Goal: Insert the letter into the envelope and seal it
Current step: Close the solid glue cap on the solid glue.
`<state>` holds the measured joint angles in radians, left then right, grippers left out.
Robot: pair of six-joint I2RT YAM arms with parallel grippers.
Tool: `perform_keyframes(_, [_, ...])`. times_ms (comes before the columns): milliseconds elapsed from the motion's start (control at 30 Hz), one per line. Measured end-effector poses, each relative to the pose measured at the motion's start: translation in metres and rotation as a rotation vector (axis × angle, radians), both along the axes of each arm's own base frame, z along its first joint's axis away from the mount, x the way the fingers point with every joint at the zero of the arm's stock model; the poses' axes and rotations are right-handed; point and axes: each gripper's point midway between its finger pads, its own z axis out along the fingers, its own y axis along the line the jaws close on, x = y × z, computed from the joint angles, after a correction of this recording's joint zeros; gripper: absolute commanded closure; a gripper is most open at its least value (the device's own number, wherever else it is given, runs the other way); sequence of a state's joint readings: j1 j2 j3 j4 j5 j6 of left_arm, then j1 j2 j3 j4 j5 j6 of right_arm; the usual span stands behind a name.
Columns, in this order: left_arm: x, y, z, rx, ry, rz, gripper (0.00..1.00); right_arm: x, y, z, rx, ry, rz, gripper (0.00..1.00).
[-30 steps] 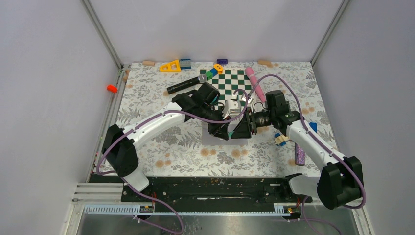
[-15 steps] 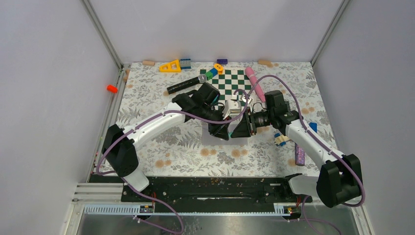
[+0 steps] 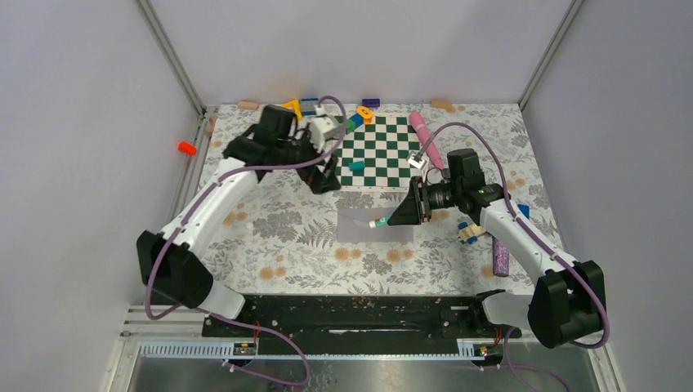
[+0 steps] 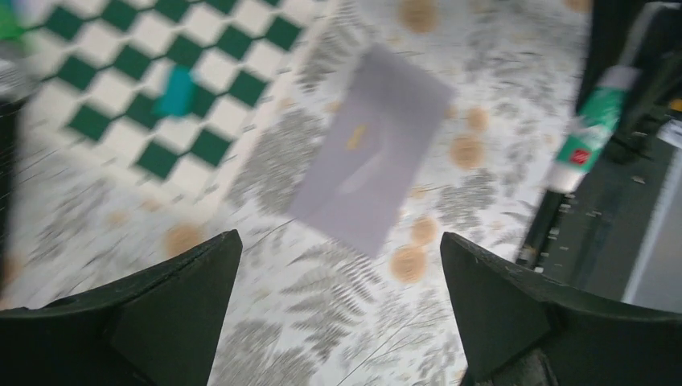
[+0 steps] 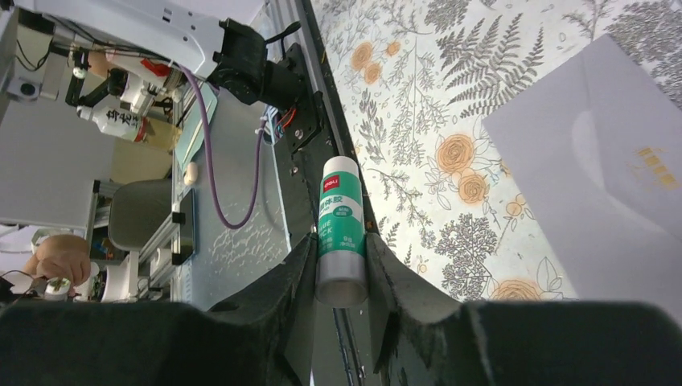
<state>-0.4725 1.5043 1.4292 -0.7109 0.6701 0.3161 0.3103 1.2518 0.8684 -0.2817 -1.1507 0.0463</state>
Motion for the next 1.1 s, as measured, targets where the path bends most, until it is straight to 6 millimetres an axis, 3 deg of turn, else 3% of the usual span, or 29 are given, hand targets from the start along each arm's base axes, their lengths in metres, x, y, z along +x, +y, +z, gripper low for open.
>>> perform_keyframes(133, [0.029,0.058,0.016,0.071,-0.104,0.206,0.01,0.01,-0.004,0.006,-0.008,-0.012,-0.046,0.93])
perform_keyframes(267, [0.036,0.11,0.002,0.189,-0.121,0.357,0.01,0.013,-0.007,0.013,-0.017,-0.05,-0.078,0.92])
perform_keyframes(533, [0.006,0.22,-0.104,0.566,0.059,0.585,0.01,0.016,-0.009,0.016,-0.03,-0.084,-0.105,0.92])
perform_keyframes(633, [-0.005,0.249,-0.13,0.657,0.132,0.642,0.01,0.015,-0.009,0.017,-0.028,-0.089,-0.105,0.93])
perform_keyframes(767, [-0.006,0.268,-0.146,0.718,0.162,0.684,0.03,0.015,-0.009,0.019,-0.024,-0.099,-0.106,0.93])
perform_keyframes(1100, [0.007,0.278,-0.174,0.743,0.196,0.701,0.36,0.016,-0.009,0.019,-0.02,-0.107,-0.105,0.93])
